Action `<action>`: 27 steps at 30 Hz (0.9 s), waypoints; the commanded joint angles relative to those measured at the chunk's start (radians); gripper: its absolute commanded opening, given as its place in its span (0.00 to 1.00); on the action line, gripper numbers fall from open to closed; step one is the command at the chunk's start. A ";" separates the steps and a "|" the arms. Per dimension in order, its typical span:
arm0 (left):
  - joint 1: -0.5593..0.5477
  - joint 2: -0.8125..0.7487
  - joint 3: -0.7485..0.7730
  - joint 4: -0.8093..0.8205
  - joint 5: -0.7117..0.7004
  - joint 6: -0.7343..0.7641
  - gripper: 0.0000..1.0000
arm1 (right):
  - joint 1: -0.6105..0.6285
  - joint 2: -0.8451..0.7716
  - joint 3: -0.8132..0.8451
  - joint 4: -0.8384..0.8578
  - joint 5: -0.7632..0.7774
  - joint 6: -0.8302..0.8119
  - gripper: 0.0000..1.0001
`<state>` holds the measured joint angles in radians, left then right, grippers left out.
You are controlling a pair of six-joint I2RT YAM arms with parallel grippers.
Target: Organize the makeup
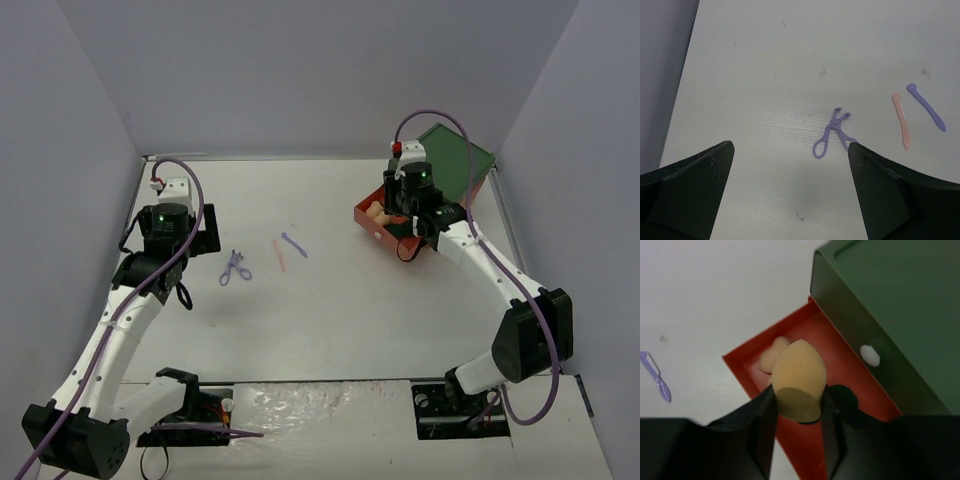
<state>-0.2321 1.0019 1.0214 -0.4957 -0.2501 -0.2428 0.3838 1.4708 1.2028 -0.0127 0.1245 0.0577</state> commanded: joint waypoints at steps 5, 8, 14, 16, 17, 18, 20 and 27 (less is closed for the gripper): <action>0.008 -0.006 0.025 0.046 -0.003 0.005 0.97 | -0.037 -0.008 -0.006 -0.045 -0.001 0.048 0.71; 0.008 -0.003 0.025 0.046 -0.002 0.007 0.97 | -0.032 -0.019 0.017 -0.052 -0.037 0.033 0.80; 0.008 -0.001 0.025 0.045 0.000 0.005 0.97 | 0.006 -0.045 0.037 -0.065 -0.127 -0.019 0.82; 0.008 0.001 0.025 0.046 0.000 0.006 0.97 | 0.051 -0.035 0.039 -0.065 -0.150 -0.035 0.82; 0.008 0.001 0.025 0.046 0.000 0.006 0.97 | 0.086 -0.027 0.040 -0.064 -0.151 -0.046 0.82; 0.008 0.001 0.025 0.046 -0.001 0.005 0.97 | 0.109 -0.018 0.044 -0.064 -0.149 -0.047 0.82; 0.008 0.001 0.024 0.046 -0.002 0.007 0.97 | 0.147 0.019 0.046 -0.064 -0.171 -0.047 0.83; 0.008 -0.001 0.021 0.047 -0.011 0.008 0.97 | 0.199 0.158 0.034 -0.038 -0.166 -0.047 0.85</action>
<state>-0.2287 1.0046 1.0203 -0.4960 -0.2511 -0.2428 0.5757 1.5517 1.2097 -0.0919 -0.0450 0.0228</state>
